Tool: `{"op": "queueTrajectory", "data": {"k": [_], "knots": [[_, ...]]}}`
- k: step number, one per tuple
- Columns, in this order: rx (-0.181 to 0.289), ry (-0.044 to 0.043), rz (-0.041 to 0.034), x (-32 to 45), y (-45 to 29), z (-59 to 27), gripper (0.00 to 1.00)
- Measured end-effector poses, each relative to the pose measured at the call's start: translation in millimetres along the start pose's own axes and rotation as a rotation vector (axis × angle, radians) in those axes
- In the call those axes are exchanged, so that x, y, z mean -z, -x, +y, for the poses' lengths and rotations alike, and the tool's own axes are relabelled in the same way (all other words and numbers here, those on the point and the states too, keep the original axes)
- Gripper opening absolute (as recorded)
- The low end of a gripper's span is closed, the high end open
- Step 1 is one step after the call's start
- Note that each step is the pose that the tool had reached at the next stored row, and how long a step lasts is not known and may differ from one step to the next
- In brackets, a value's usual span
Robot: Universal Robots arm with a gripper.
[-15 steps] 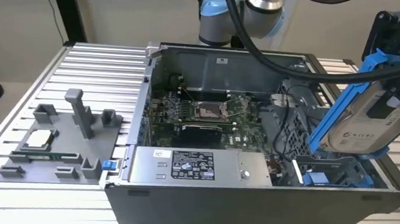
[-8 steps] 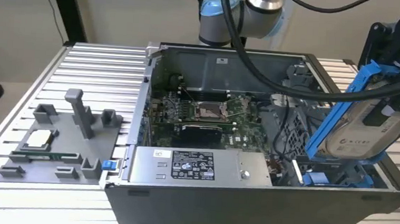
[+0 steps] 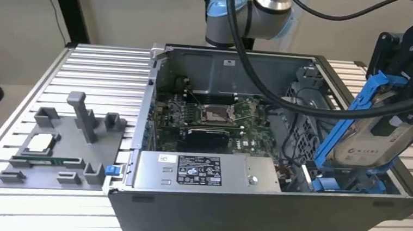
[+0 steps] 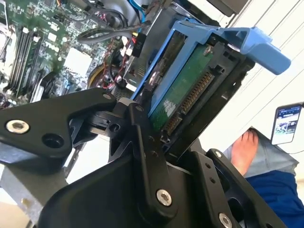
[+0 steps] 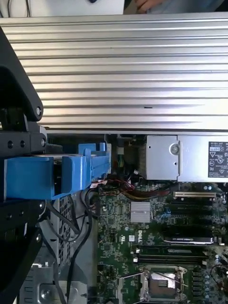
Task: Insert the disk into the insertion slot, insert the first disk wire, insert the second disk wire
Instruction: 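Insert the disk into the insertion slot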
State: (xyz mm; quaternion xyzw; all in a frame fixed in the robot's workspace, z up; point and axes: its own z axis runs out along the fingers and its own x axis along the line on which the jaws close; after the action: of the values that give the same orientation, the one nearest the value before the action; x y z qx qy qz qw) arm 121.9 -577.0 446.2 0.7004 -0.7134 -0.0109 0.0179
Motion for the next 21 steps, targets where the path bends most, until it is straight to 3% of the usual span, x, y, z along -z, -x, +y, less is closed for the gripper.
{"op": "queueTrajectory", "data": {"k": [21], "knots": [[0.0, 0.0, 0.0, -17.8, 4.5, -6.2, 0.0]]}}
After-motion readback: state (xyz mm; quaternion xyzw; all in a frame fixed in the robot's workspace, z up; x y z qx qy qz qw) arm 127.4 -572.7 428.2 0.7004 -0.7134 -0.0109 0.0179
